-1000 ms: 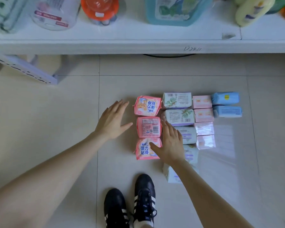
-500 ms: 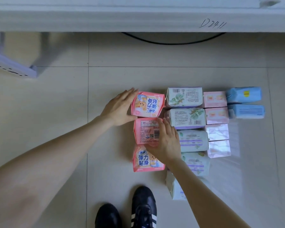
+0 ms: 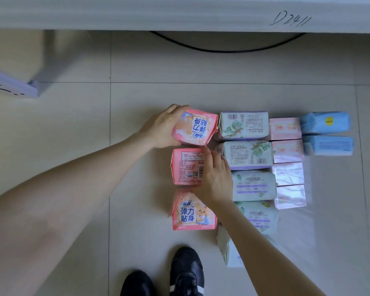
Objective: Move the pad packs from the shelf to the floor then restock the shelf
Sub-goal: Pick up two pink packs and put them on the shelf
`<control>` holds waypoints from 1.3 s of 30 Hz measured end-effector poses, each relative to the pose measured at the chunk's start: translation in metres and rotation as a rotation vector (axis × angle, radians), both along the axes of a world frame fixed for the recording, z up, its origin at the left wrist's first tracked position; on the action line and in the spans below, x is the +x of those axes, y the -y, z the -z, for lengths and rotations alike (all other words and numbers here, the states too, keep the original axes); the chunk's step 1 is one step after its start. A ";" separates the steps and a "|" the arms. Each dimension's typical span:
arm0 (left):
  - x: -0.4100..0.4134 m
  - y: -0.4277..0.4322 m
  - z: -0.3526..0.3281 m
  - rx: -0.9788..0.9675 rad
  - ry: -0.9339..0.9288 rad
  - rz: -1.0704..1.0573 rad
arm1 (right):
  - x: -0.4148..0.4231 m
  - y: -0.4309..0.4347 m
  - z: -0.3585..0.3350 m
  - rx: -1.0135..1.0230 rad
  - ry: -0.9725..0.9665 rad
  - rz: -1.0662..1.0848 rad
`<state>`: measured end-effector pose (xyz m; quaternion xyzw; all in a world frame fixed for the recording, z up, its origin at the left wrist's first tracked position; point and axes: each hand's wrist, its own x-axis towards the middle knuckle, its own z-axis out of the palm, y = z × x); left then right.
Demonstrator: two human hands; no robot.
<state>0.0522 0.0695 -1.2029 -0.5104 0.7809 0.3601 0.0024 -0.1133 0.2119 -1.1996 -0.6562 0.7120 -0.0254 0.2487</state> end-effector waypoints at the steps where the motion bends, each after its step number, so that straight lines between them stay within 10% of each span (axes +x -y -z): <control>1: 0.000 0.001 0.001 -0.001 -0.007 -0.002 | -0.001 0.001 0.001 -0.002 0.000 -0.008; 17: 0.048 -0.023 -0.057 -0.044 -0.015 -0.340 | 0.006 -0.007 -0.067 -0.066 0.066 0.008; 39: 0.129 -0.114 -0.381 0.064 -0.007 -0.577 | 0.009 -0.018 -0.379 0.108 0.221 0.077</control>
